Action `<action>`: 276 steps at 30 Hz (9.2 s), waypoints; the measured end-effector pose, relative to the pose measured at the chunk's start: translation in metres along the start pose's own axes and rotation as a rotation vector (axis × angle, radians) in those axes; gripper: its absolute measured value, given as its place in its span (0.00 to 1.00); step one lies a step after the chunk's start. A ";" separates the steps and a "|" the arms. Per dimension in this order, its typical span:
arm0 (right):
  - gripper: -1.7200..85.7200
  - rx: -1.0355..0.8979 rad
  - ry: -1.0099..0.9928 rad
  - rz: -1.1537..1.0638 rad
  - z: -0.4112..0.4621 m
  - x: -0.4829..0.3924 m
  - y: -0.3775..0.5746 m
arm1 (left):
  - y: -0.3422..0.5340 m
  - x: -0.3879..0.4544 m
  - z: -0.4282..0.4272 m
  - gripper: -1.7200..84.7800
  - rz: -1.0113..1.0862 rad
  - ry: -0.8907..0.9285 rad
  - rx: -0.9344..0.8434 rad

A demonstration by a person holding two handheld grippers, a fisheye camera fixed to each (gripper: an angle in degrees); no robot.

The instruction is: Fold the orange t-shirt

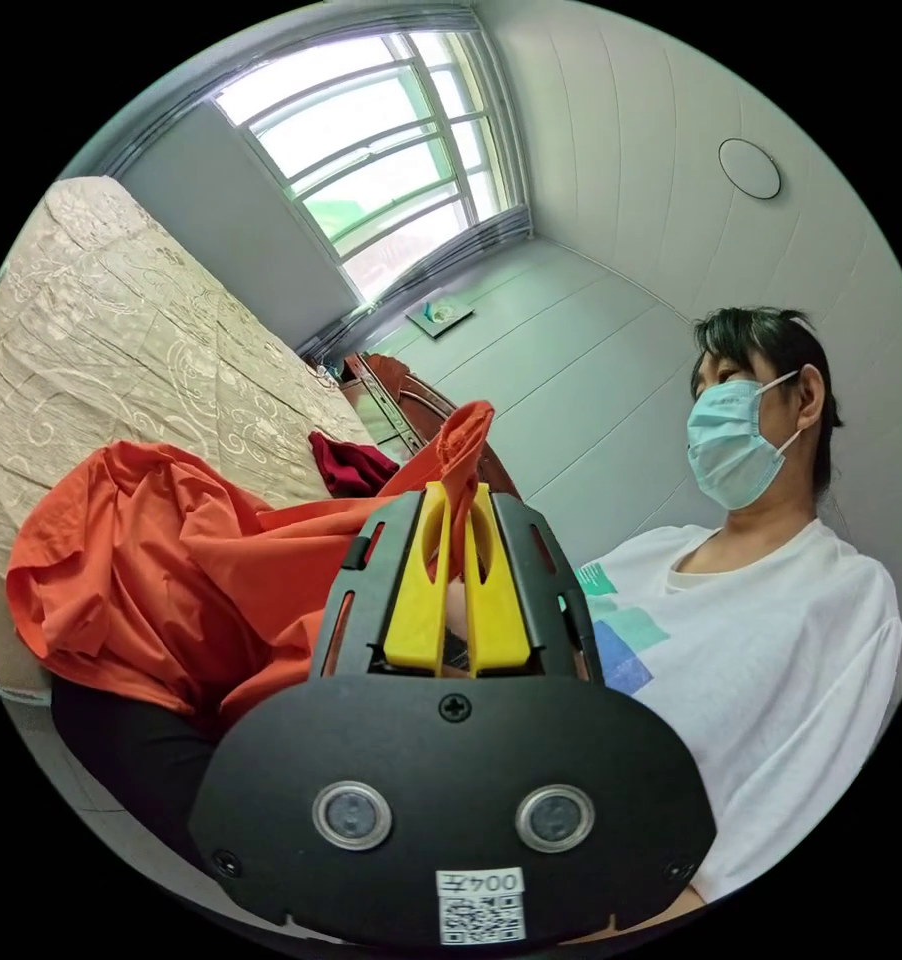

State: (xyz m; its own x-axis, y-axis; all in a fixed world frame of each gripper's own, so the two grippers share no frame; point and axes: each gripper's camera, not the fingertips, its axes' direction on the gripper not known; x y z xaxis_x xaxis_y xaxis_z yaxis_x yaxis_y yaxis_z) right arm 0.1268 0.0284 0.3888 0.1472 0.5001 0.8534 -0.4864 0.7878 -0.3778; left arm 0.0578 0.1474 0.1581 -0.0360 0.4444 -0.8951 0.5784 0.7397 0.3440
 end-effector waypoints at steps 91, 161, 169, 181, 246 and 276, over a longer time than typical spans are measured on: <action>0.01 0.325 0.112 -0.615 -0.320 -0.046 0.147 | -0.230 0.032 0.057 0.05 0.405 -0.410 -0.249; 0.05 0.302 1.093 -0.582 0.158 -0.180 -0.243 | 0.089 -0.756 -0.047 0.03 0.191 -0.787 -0.668; 0.05 0.567 0.555 -0.288 0.051 -0.090 -0.233 | 0.117 -0.833 -0.057 0.03 0.187 -0.751 -0.626; 0.07 0.542 0.595 -0.529 0.114 -0.076 -0.248 | 0.060 -0.939 0.188 0.15 0.573 -0.831 -0.834; 0.02 0.512 0.606 -0.643 0.091 -0.166 -0.247 | -0.084 -1.161 0.307 0.04 0.474 -0.723 -0.982; 0.15 0.076 0.996 -1.120 0.253 -0.308 -0.140 | -0.254 -1.048 -0.173 0.10 -0.248 -0.194 -0.289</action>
State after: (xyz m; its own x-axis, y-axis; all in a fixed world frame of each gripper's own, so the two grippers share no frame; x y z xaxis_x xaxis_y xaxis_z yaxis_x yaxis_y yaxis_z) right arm -0.0680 -0.3268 0.2702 0.9579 -0.2754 0.0808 0.2343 0.9131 0.3337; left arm -0.1924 -0.4189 1.0581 0.0242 0.1523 -0.9880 0.3185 0.9356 0.1520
